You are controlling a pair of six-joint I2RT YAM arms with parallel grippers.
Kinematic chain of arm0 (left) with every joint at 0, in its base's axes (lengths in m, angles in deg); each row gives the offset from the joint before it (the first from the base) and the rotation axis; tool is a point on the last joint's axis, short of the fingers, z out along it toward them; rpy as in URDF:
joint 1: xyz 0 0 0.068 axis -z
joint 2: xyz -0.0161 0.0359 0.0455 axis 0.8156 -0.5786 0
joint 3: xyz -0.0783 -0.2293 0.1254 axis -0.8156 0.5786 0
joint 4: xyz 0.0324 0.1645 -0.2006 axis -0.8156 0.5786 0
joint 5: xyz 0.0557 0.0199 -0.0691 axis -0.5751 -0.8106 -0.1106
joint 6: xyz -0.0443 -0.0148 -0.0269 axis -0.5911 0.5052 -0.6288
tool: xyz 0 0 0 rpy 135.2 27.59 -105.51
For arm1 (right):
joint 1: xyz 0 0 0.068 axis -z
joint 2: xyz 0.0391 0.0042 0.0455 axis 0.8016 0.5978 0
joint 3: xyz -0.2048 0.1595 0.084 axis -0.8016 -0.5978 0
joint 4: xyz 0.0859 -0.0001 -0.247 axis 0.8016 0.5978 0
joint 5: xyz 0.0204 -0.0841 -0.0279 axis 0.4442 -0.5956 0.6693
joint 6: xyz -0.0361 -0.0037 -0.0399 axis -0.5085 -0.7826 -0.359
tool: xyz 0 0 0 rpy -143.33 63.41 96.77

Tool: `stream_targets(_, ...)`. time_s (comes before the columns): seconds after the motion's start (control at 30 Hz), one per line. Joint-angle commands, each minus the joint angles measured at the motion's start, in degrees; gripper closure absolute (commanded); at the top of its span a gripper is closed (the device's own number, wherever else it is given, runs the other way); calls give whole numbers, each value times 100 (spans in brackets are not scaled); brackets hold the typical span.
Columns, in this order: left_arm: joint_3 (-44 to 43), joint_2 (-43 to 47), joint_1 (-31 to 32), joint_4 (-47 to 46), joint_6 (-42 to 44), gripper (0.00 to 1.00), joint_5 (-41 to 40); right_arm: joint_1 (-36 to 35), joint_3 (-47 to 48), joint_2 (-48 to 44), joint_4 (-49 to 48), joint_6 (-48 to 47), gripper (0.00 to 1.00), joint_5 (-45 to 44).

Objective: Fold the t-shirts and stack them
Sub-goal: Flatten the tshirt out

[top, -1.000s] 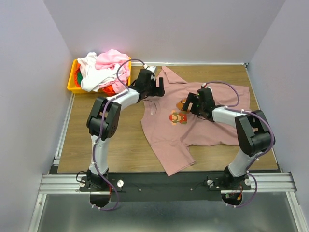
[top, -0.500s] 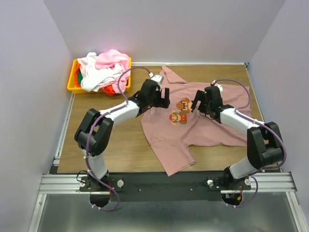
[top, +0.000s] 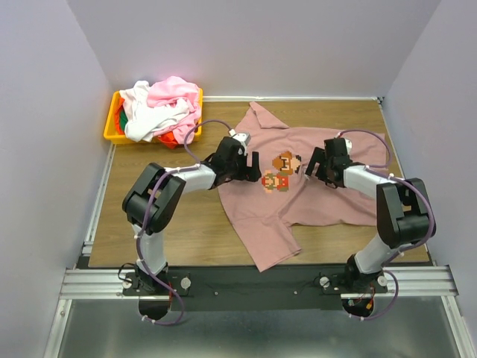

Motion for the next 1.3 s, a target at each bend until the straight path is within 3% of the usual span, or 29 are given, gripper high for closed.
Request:
stream_targets(0.0,-288,-313,-141,-63,111,2,252,48,302,428,125,-74,0,234)
stream_targets(0.67,-1965,-1446,-1082,763,506,2,673,66,1683,1817,248,-127,0,1007)
stream_targets(0.8,-2571,-1692,-1117,1219,629,2,182,66,2008,1940,310,-267,0,1340)
stream_targets(1.07,-2960,-1088,-915,1554,717,2,-425,66,1869,1221,327,-444,0,1509)
stream_targets(1.27,-1933,-94,-634,1396,586,2,-1093,14,1157,157,319,-347,0,1474)
